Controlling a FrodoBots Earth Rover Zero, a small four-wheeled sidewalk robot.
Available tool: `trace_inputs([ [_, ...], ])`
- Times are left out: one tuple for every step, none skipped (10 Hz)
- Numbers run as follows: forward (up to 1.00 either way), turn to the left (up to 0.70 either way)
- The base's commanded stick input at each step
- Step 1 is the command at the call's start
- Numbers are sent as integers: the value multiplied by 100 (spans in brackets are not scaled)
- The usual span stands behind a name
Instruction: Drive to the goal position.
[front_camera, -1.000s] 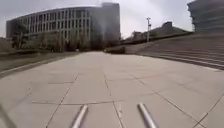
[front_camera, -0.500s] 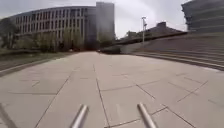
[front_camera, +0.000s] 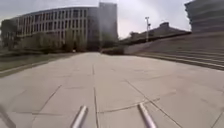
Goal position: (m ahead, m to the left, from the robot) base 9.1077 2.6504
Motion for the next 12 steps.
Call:
trace_inputs([
  [100,0],
  [100,0],
  [100,0],
  [100,0],
  [100,0],
  [100,0],
  [100,0],
  [100,0],
  [100,0],
  [100,0],
  [100,0],
  [100,0],
])
